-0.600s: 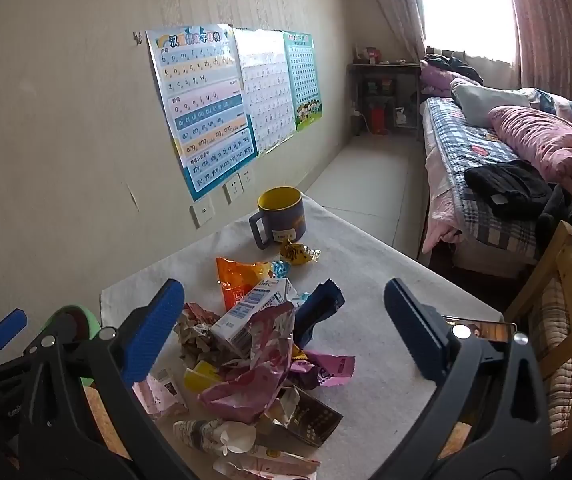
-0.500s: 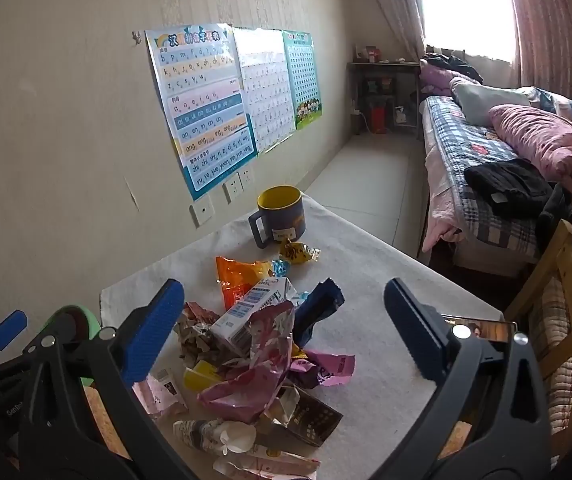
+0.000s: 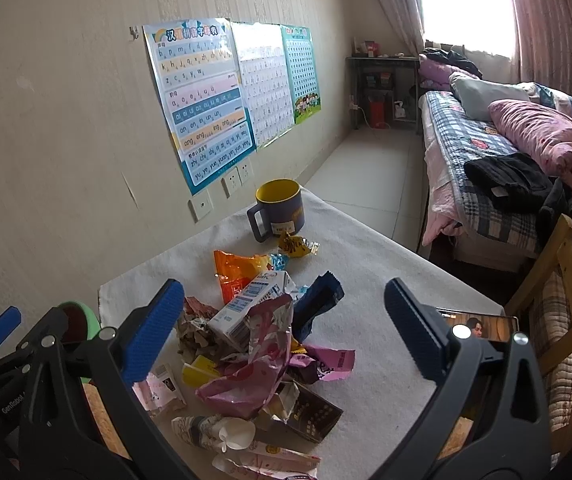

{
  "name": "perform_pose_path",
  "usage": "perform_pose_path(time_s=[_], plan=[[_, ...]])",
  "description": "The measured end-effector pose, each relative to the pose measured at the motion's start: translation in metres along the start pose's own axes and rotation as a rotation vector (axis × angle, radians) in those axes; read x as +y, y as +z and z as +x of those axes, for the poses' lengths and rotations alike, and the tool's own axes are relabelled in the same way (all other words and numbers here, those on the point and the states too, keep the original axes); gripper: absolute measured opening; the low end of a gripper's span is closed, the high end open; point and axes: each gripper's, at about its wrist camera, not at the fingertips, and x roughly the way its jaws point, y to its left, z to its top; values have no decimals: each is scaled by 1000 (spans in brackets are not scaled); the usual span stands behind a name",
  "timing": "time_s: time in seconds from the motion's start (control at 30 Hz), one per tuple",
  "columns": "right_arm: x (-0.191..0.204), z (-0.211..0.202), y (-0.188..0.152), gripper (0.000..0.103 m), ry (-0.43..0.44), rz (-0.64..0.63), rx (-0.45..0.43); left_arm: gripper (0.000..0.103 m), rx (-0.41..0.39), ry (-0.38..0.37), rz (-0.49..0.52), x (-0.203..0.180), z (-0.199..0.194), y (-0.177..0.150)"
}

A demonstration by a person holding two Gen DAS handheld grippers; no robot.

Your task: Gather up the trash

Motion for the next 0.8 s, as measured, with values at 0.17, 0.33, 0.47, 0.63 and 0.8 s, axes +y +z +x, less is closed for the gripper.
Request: perform_pose_path(time_s=[0.17,0.33,0.47,0.63,0.8], plan=[[0,1,-1,99,1,2,6,95,-10,-18,3,1,-1,-2],[0,2,-2,99,0,4,7,95,3,-50,-8,0,0,-2],[-1,3,-2,99,1,3,8,95,12,-63,-15,1,1,-1],[0,3,-2,99,0,3,8,95,10,-60,-24,2,0,-1],[0,3,-3,99,0,2,9,95,10,-40,4,0,1,-3]])
